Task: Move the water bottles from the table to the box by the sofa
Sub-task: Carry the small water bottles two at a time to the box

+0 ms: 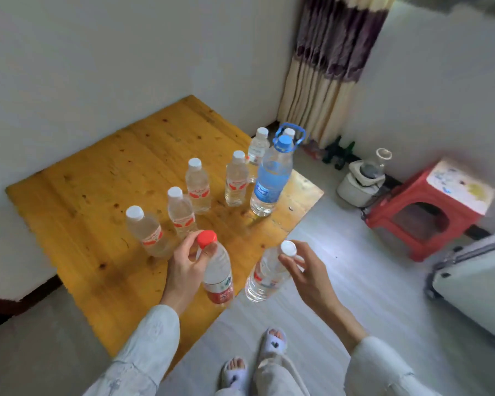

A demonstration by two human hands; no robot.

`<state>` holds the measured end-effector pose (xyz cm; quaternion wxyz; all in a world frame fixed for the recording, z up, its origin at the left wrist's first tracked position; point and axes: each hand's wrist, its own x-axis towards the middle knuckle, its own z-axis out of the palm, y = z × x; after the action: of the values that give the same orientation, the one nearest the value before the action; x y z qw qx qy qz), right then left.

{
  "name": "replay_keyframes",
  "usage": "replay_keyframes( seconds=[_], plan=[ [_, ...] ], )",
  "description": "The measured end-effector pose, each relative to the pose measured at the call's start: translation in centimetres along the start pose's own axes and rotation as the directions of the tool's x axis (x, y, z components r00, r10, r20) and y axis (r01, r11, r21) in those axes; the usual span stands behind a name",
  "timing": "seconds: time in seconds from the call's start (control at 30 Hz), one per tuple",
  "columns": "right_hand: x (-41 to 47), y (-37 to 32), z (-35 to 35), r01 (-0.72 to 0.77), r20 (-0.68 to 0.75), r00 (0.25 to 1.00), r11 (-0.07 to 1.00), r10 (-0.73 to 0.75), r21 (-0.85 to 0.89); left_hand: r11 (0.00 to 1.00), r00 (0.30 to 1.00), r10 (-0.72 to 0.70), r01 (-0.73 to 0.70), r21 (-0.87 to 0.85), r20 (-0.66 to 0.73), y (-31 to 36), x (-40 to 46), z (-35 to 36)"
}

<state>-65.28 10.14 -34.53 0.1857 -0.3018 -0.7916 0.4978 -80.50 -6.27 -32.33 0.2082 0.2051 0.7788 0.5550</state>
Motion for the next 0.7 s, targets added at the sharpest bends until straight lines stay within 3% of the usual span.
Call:
replay_keyframes(
  seconds=[0.13, 0.27, 0.5, 0.7],
  plan=[
    [-5.1, 2.2, -6.1, -0.027, -0.214, 0.976, 1.0, 0.024, -0.01, 0.995, 0.971, 0.086, -0.093, 0.021, 0.222, 2.2, -1.5, 6.4],
    [-11.3, 4.7, -12.5, -0.085, -0.419, 0.904, 0.996, 0.083, 0.013, 0.988, 0.91, 0.136, -0.155, 0.015, 0.391, 4.5, -4.5, 13.8],
    [-25.2, 9.8, -24.0, -0.193, -0.682, 0.7, 0.976, 0.212, 0.106, 0.972, 0.738, 0.197, -0.234, -0.029, 0.645, 8.2, -14.5, 28.1],
    [-38.0, 14.2, -33.5, -0.291, -0.8, 0.526, 0.945, 0.287, 0.148, 0.957, 0.544, 0.25, -0.264, -0.119, 0.801, 11.3, -25.9, 40.8]
  ],
)
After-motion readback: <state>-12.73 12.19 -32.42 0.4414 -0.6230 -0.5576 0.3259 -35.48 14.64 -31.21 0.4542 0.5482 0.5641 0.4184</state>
